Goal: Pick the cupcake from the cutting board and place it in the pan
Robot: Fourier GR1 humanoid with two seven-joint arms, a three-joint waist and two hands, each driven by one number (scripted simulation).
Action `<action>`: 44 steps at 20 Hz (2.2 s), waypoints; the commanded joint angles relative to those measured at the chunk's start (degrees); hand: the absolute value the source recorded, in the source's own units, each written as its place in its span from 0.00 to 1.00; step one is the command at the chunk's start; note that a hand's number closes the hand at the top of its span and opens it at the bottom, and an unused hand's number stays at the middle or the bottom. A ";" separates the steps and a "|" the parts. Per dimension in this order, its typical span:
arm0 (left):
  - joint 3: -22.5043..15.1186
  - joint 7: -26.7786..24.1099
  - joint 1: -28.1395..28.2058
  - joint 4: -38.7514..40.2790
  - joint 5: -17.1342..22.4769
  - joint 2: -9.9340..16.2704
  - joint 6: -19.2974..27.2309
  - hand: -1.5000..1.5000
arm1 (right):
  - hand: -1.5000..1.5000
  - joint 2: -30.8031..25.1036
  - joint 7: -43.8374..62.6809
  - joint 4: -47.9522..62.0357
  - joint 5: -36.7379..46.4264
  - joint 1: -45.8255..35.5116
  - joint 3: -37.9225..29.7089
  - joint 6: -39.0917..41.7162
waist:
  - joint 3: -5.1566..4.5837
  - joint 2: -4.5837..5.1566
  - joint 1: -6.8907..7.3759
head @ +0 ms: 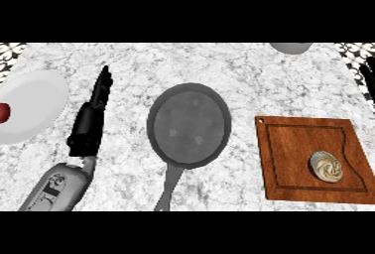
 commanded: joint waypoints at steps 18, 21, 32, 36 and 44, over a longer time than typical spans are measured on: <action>11.42 17.09 10.99 10.14 6.48 12.70 -9.08 0.50 | 0.00 11.26 -33.09 0.93 -2.43 26.79 -17.14 3.30 | 0.54 -0.85 -0.05; 13.86 13.67 11.36 13.17 7.32 14.00 -11.45 0.50 | 0.00 9.62 -24.93 -10.18 4.56 33.55 -13.11 -0.33 | 0.40 -0.88 -0.36; 11.21 18.11 9.36 8.21 5.14 12.14 -9.45 0.50 | 0.00 -19.06 9.84 -12.53 18.25 31.05 -12.19 9.08 | 0.24 -0.30 2.70; 12.66 16.15 7.27 12.55 5.49 12.66 -11.60 0.50 | 0.00 -23.82 21.81 -14.30 20.58 25.91 -6.06 13.95 | 0.25 -0.02 2.66; 13.31 17.71 9.45 10.27 4.36 12.15 -11.90 0.50 | 0.00 -22.87 37.86 -15.29 23.80 16.28 6.15 22.78 | 0.46 -0.59 1.90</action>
